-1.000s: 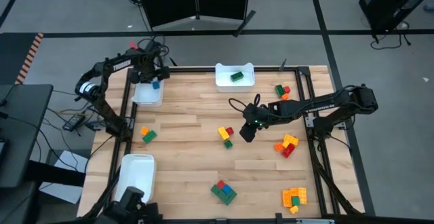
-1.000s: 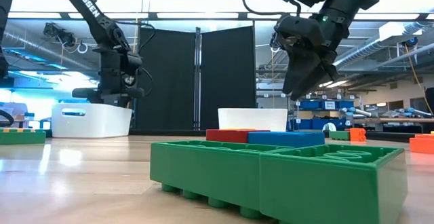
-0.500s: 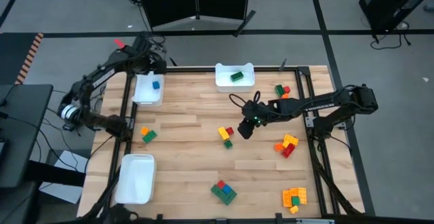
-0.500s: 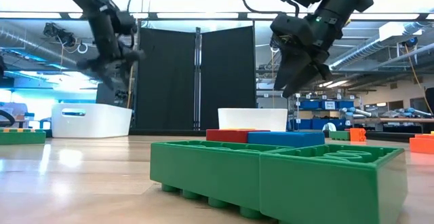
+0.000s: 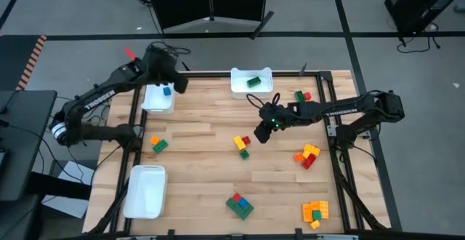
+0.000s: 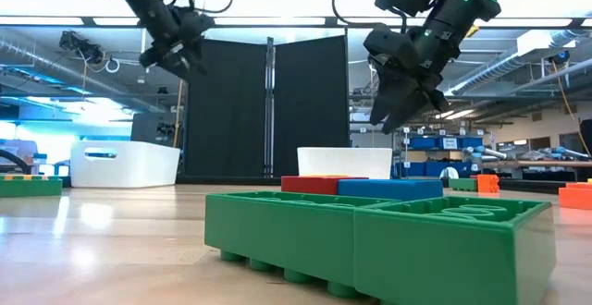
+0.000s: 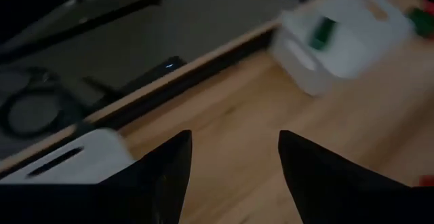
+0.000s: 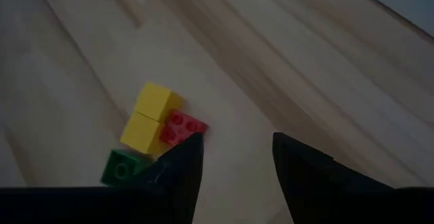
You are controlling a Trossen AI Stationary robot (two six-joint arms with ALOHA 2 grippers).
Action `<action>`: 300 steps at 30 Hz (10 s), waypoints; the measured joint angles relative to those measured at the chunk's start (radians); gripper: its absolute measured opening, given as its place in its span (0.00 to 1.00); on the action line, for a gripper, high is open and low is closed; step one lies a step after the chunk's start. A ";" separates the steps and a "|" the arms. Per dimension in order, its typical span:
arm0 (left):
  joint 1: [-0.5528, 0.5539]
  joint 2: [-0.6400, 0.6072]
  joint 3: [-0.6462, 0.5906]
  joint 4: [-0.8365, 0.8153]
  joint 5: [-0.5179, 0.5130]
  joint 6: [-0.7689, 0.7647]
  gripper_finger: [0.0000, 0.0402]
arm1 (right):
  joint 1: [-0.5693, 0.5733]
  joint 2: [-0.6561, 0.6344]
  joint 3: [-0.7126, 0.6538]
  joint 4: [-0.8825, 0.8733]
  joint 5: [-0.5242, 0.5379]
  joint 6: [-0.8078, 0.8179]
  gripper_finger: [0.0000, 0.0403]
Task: Sort blocks by size
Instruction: Put the orange 4 stud game piece into the bottom white bin
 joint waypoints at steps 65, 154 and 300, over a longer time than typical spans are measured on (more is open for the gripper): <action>-0.851 0.003 -0.441 0.474 0.020 0.319 0.45 | 0.093 0.000 0.000 -0.292 -0.053 0.232 0.47; -0.889 0.003 -0.441 0.748 0.085 0.291 0.77 | 0.232 0.000 0.094 -0.643 -0.114 0.365 0.63; -0.888 0.200 -0.441 1.388 -0.254 0.353 0.51 | 0.105 0.122 0.132 0.698 -0.179 -0.104 0.55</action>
